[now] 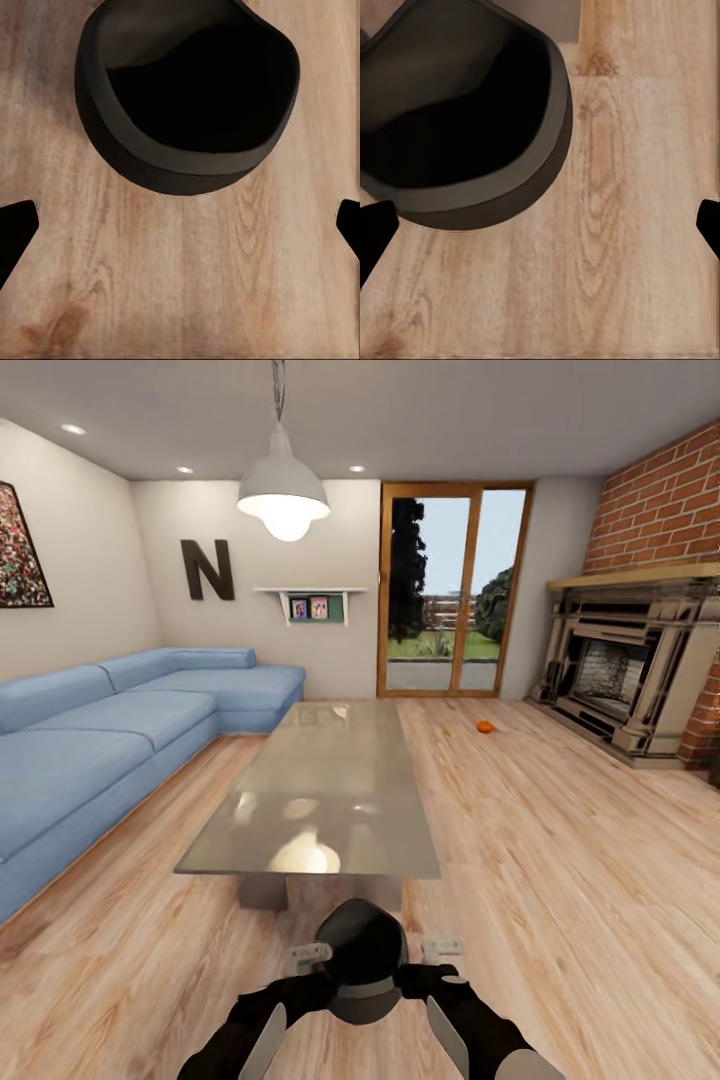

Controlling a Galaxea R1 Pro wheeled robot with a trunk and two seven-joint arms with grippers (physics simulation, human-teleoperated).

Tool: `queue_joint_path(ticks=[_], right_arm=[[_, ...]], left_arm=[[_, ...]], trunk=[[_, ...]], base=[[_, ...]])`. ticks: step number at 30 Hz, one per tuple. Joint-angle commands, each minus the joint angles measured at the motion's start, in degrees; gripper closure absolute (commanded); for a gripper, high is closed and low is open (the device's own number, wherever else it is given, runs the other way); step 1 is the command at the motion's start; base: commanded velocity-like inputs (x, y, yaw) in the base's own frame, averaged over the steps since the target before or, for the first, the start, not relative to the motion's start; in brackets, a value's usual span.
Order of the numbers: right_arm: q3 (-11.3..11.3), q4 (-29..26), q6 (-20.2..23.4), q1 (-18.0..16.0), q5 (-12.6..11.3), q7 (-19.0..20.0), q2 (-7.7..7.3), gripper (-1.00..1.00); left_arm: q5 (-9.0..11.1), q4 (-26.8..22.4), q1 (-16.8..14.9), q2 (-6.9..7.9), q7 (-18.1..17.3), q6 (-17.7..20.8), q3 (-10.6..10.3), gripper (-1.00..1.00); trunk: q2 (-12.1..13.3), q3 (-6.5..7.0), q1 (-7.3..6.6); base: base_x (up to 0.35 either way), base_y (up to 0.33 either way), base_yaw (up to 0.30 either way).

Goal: Place each of the two pumpkins and all three candles from the living room inside a cabinet in the living room (use any cabinet), then make sure every cabinet is closed, and position the cauldron so it is next to a table in the living room.

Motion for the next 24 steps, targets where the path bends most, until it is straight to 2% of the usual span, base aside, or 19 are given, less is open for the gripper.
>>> queue_joint_path(ticks=[1,5,9,15,21,24], right_arm=[[0.5,-0.1,0.3,0.0,-0.6,-0.5,-0.04,-1.0],[0.4,-0.2,0.3,0.0,-0.6,-0.4,-0.06,-1.0],[0.4,-0.1,0.4,0.0,-0.6,-0.4,-0.08,-1.0],[0.3,-0.2,0.7,0.0,-0.6,-0.5,-0.06,-1.0],[0.4,-0.3,0.6,0.0,-0.6,-0.5,-0.06,-1.0],[0.4,-0.3,0.6,0.0,-0.6,-0.5,-0.08,-1.0]], left_arm=[[0.5,-0.1,0.0,0.02,0.3,0.3,-0.1,-1.0],[0.5,-0.1,0.0,0.09,0.3,0.2,-0.1,-1.0],[0.5,-0.2,0.0,0.11,0.3,0.0,-0.1,-1.0],[0.5,-0.2,0.0,0.09,0.3,-0.1,-0.1,-1.0],[0.5,-0.2,0.0,0.09,0.3,-0.1,-0.1,-1.0],[0.5,-0.2,0.0,0.06,0.3,-0.1,-0.1,-1.0]], trunk=[[0.4,0.13,-0.27],[0.8,0.3,-0.49],[0.8,0.31,-0.49],[0.8,0.4,-0.49],[0.8,0.41,-0.49],[2.0,0.95,-1.15]], base=[[-0.345,0.0,0.0],[-0.345,0.0,-0.057],[-0.277,0.0,-0.206],[-0.038,0.0,-0.252],[-0.06,0.0,-0.041],[-0.276,0.0,-0.005]])
